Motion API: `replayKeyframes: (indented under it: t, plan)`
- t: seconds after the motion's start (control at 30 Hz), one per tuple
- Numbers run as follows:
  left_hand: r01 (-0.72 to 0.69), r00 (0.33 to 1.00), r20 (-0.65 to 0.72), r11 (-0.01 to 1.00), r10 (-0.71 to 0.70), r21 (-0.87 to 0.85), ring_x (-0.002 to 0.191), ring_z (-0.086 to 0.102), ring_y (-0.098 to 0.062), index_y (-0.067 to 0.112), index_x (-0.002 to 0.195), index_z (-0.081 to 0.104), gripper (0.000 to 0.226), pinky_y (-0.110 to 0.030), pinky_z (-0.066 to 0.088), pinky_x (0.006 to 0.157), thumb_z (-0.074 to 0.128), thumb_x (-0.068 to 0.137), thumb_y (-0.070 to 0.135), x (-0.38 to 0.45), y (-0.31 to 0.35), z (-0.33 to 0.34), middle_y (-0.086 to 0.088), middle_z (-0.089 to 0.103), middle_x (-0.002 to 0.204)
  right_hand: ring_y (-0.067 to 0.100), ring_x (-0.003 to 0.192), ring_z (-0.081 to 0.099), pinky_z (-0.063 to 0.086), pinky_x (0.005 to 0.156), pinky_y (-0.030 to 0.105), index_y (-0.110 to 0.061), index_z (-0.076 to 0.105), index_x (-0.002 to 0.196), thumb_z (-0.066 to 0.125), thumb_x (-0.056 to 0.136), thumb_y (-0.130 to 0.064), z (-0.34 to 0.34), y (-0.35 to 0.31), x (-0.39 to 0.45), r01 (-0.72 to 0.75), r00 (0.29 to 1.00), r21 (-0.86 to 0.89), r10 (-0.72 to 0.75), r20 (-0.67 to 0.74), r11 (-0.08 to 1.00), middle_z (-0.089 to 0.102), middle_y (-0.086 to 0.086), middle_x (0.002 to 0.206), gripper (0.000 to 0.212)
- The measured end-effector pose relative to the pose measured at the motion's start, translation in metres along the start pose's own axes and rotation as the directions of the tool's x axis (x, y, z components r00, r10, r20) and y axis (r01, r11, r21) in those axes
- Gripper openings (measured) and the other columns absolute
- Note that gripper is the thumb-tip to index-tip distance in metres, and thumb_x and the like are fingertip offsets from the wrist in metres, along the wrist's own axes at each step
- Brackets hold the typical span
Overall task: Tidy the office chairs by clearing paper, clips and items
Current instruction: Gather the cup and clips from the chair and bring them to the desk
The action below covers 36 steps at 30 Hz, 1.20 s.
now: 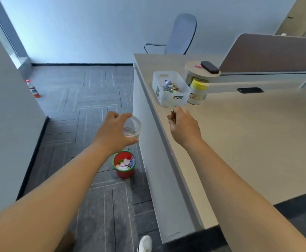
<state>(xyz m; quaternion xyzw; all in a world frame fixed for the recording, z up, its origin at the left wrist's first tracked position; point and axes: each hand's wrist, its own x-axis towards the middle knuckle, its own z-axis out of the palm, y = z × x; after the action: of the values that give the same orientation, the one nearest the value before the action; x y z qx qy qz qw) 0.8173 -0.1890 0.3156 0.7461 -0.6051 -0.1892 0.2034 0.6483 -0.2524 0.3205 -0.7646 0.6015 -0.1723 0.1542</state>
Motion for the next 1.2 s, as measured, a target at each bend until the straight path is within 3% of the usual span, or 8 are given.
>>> replayKeyframes:
  t: [0.4,0.53,0.63,0.73,0.9,0.97,1.07,1.2]
  plan:
    - [-0.087,0.996,0.023,0.996,0.086,0.021,0.125,0.042,-0.029,0.023,0.141,0.032,0.079,-0.040,0.040,0.104,0.073,0.074,0.034,0.215,0.028,-0.002,-0.011,0.033,0.139,0.038,0.105,0.055,0.040,0.076,0.035,-0.006,0.047,0.118,0.042,0.096,-0.017,0.011,0.032,0.202,-0.072,0.996,-0.034,0.070,-0.047,0.997,0.052,0.018,0.120,0.025]
    - [-0.131,0.991,0.022,0.990,0.130,0.061,0.130,0.035,-0.030,0.025,0.141,0.032,0.078,-0.041,0.032,0.108,0.071,0.075,0.039,0.279,0.031,0.006,-0.013,0.036,0.140,0.037,0.095,0.055,0.035,0.070,0.034,-0.007,0.047,0.113,0.039,0.097,-0.019,0.019,0.042,0.255,-0.126,0.992,-0.049,0.125,-0.034,0.991,0.052,0.018,0.116,0.022]
    - [-0.174,0.984,0.050,0.982,0.171,0.078,0.131,0.031,-0.031,0.027,0.141,0.031,0.079,-0.042,0.029,0.110,0.070,0.074,0.043,0.325,0.029,0.011,-0.012,0.036,0.142,0.030,0.081,0.045,0.033,0.068,0.033,-0.006,0.047,0.112,0.037,0.098,-0.019,0.030,0.045,0.291,-0.170,0.985,-0.083,0.168,-0.027,0.982,0.052,0.017,0.114,0.021]
    - [-0.240,0.968,0.093,0.968,0.233,0.072,0.133,0.029,-0.031,0.027,0.142,0.028,0.080,-0.043,0.027,0.111,0.068,0.075,0.045,0.374,0.026,0.012,-0.013,0.034,0.144,0.032,0.082,0.049,0.034,0.066,0.033,-0.007,0.045,0.113,0.036,0.098,-0.015,0.043,0.048,0.326,-0.236,0.972,-0.111,0.235,-0.027,0.965,0.052,0.017,0.115,0.019]
    - [-0.381,0.910,0.192,0.924,0.368,0.031,0.133,0.028,-0.030,0.028,0.143,0.028,0.079,-0.042,0.027,0.111,0.067,0.076,0.044,0.452,0.021,0.014,-0.012,0.034,0.144,0.034,0.092,0.055,0.036,0.066,0.035,-0.006,0.045,0.114,0.040,0.097,-0.012,0.071,0.055,0.373,-0.402,0.913,-0.152,0.407,0.002,0.903,0.051,0.017,0.117,0.019]
    - [-0.420,0.881,0.245,0.907,0.405,0.011,0.133,0.028,-0.030,0.028,0.143,0.028,0.079,-0.041,0.028,0.111,0.068,0.076,0.043,0.477,0.020,0.015,-0.012,0.035,0.144,0.034,0.101,0.054,0.044,0.077,0.039,-0.006,0.047,0.116,0.048,0.095,-0.016,0.078,0.060,0.385,-0.476,0.873,-0.156,0.487,0.040,0.866,0.049,0.017,0.123,0.023]
    - [-0.476,0.828,0.329,0.879,0.455,-0.017,0.133,0.028,-0.029,0.028,0.142,0.029,0.080,-0.039,0.026,0.112,0.069,0.075,0.043,0.505,0.022,0.020,-0.011,0.035,0.143,0.031,0.117,0.050,0.042,0.096,0.038,-0.012,0.054,0.118,0.059,0.089,-0.029,0.081,0.066,0.393,-0.559,0.819,-0.164,0.572,0.045,0.813,0.050,0.013,0.127,0.034]
    - [-0.536,0.762,0.403,0.843,0.507,-0.047,0.133,0.027,-0.029,0.028,0.142,0.030,0.080,-0.039,0.025,0.113,0.071,0.074,0.041,0.522,0.031,0.034,-0.012,0.036,0.142,0.026,0.114,0.054,0.042,0.095,0.034,-0.013,0.060,0.119,0.067,0.084,-0.026,0.079,0.069,0.395,-0.596,0.798,-0.099,0.601,0.042,0.797,0.059,0.009,0.123,0.038]
